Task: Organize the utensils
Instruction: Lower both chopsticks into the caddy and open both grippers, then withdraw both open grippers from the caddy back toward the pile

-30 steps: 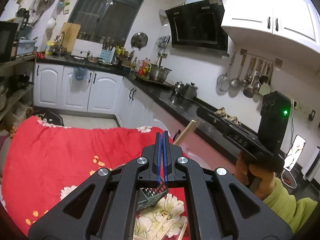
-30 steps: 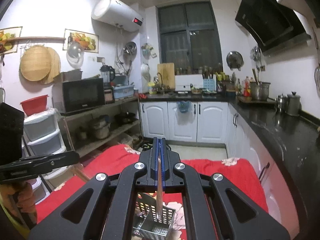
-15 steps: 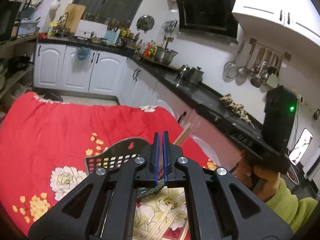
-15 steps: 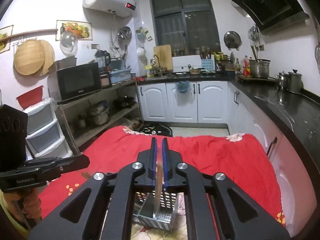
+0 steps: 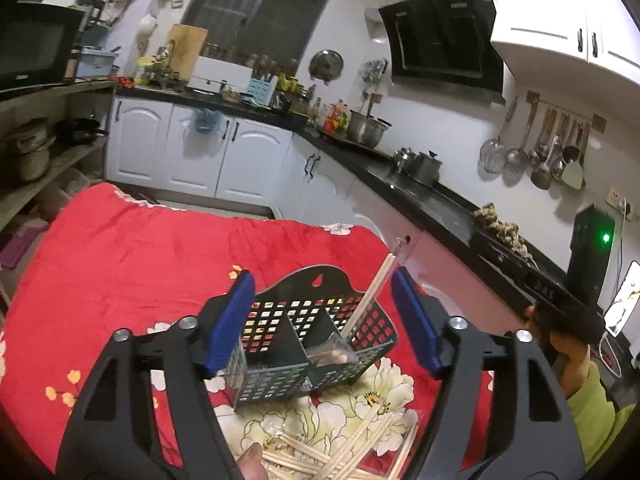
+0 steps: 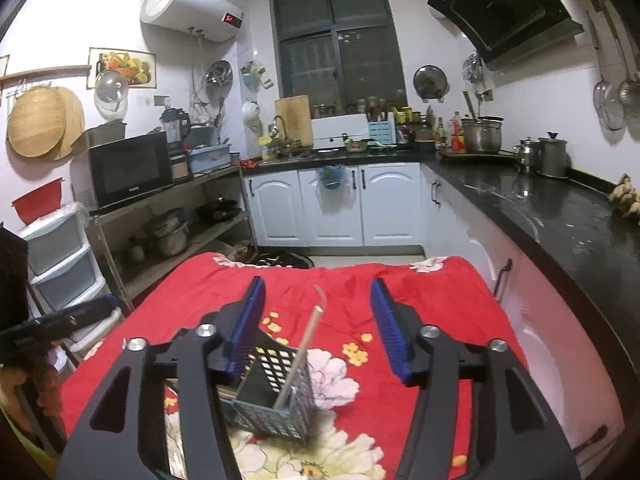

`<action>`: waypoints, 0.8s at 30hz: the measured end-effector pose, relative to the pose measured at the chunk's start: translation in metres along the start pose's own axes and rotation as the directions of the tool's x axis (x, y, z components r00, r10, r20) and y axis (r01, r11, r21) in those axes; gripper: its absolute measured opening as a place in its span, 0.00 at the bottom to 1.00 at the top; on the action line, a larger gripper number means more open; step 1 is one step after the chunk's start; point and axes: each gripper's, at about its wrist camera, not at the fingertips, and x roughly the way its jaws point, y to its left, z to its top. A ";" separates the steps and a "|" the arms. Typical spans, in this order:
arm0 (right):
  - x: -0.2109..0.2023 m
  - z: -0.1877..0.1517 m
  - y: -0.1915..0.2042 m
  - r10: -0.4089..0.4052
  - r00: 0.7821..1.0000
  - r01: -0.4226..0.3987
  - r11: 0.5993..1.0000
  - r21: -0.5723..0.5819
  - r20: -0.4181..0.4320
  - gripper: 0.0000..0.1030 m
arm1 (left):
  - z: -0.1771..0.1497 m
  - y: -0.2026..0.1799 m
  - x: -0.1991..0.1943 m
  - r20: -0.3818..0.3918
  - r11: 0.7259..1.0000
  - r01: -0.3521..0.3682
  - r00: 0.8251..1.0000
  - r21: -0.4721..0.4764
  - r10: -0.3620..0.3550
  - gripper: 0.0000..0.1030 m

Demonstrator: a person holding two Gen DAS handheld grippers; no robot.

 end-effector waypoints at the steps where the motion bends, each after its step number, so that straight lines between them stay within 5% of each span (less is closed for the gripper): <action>1: -0.003 -0.001 -0.001 -0.004 1.000 0.004 1.000 -0.001 0.001 0.60 | 0.000 0.000 -0.002 0.005 1.000 -0.008 1.000 0.000 0.008 0.70; 7: -0.020 -0.010 -0.001 -0.022 1.000 0.022 1.000 -0.006 0.008 0.70 | -0.006 -0.002 -0.020 0.044 0.999 -0.049 0.998 0.006 0.049 0.89; 24: -0.047 -0.041 0.015 0.008 1.000 -0.008 1.000 -0.020 -0.008 0.78 | -0.042 -0.001 -0.037 0.006 0.996 -0.091 0.996 -0.002 0.091 0.90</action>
